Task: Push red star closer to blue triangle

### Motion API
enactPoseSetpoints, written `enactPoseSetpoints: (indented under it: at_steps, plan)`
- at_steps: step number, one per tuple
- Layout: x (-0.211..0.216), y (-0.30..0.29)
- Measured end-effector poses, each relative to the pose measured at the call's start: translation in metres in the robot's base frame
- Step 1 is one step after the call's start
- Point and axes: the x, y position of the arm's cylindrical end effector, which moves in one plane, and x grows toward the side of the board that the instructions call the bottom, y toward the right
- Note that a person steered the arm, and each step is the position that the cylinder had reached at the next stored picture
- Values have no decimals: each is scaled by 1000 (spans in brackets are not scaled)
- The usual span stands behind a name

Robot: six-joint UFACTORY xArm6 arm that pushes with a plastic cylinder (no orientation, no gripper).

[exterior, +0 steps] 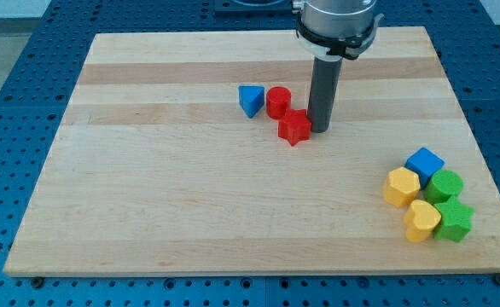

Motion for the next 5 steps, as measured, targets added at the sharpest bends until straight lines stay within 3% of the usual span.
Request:
enactPoseSetpoints:
  at_steps: [2, 5]
  plan:
    - [25, 0]
    - [23, -13]
